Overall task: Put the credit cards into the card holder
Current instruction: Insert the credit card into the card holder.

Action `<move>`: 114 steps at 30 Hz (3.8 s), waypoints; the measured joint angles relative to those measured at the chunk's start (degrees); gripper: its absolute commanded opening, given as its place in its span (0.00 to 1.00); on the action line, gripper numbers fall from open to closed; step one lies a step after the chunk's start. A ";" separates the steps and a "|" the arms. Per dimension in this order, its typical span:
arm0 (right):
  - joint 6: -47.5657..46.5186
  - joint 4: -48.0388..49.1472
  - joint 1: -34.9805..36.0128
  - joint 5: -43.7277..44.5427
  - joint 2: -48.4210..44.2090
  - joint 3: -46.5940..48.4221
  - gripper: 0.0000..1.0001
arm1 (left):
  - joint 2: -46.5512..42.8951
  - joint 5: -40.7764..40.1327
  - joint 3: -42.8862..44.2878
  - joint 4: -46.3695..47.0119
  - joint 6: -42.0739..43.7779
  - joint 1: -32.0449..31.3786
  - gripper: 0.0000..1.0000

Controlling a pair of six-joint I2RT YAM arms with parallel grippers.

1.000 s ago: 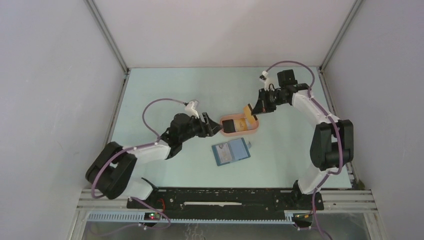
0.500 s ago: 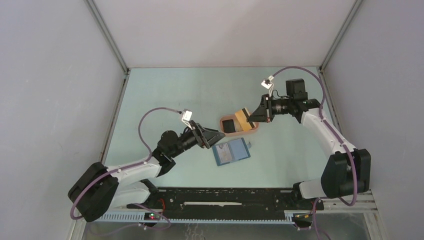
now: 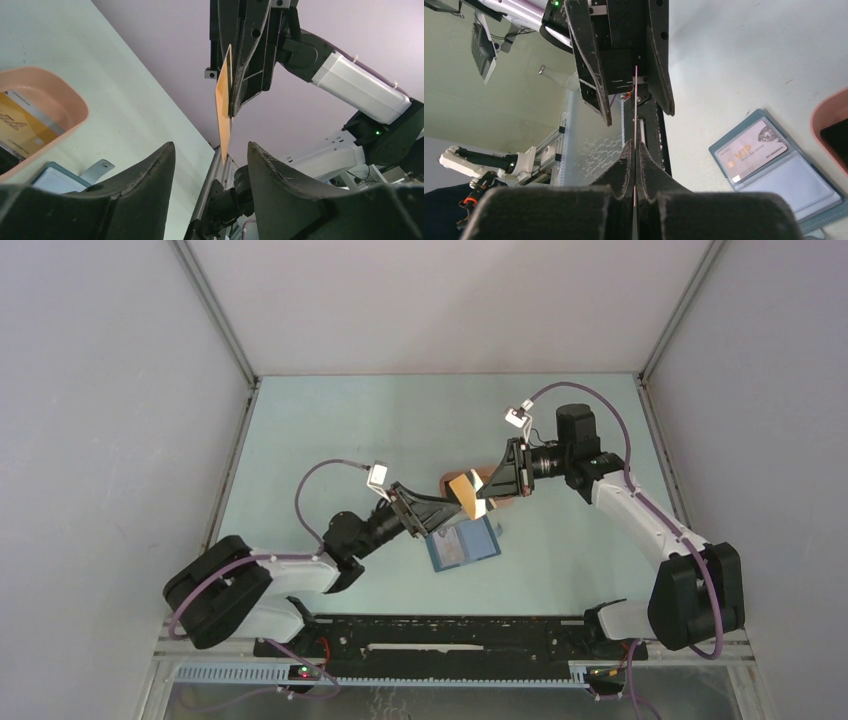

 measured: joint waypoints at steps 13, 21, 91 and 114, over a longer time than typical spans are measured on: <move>6.67 5.64 0.79 0.00 0.04 -1.60 0.00 | 4.15 -1.31 3.34 5.05 -1.81 -2.43 0.27; 6.51 5.81 1.09 -0.39 0.04 -1.64 0.19 | 6.12 -2.08 3.69 5.62 -2.54 -2.38 0.00; -41.03 -26.95 16.04 54.40 23.74 5.55 0.56 | 13.14 28.11 8.35 -44.50 12.09 9.79 0.00; -42.25 -28.02 22.32 53.62 25.27 7.43 0.56 | 0.72 27.96 5.81 -52.96 11.63 13.00 0.00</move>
